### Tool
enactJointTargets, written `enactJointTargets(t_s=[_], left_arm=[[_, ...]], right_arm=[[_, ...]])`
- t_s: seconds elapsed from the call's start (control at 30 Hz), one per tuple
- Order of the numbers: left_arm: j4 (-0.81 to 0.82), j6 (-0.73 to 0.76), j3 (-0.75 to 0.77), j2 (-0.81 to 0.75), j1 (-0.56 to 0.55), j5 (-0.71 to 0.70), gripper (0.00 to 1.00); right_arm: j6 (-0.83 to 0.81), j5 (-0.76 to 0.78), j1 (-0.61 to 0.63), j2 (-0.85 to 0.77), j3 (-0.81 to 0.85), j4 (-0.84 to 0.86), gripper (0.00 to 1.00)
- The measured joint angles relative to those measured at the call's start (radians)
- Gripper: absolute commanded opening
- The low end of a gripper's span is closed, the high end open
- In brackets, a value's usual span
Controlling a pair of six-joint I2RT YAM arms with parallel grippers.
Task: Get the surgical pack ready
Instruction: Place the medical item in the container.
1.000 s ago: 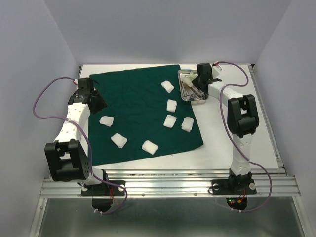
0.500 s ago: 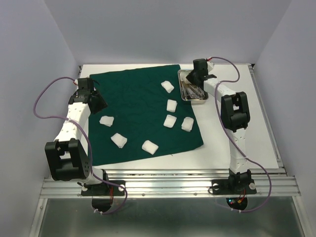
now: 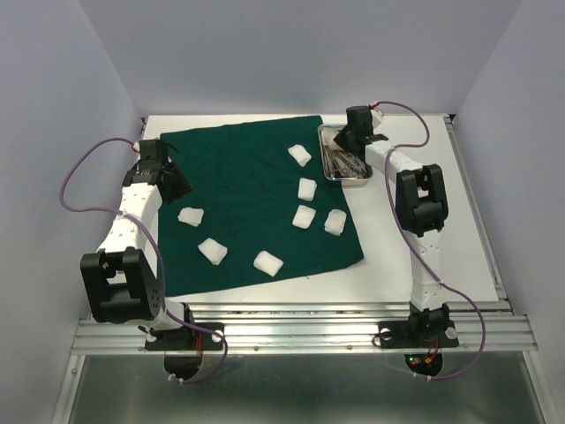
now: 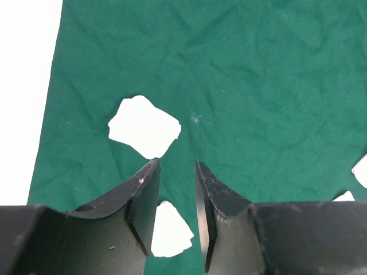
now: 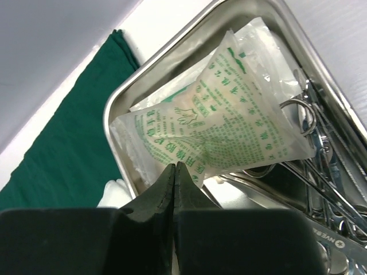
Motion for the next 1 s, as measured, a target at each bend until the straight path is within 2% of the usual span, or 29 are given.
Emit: enactJointTargets(t_s=[0.2,0.4,0.67,0.87,1.0], left_arm=[[0.0,0.0,0.0,0.0,0.0,0.0,0.42],[0.0,0.0,0.0,0.0,0.0,0.0,0.42],[0.0,0.0,0.0,0.0,0.0,0.0,0.42],[0.0,0.0,0.0,0.0,0.0,0.0,0.42],[0.0,-0.001,0.0,-0.002,0.0,0.0,0.42]], right_arm=[[0.0,0.013,-0.019,0.003,0.005,-0.001,0.01],[-0.001,-0.004,-0.041,0.113,0.129,0.005,0.01],[-0.021,-0.027,-0.046,0.132,0.132,0.002,0.01],[-0.033,-0.051,-0.047,0.086,0.105,0.007,0.01],[-0.035,-0.077,-0.047,-0.025,0.012,0.043,0.02]])
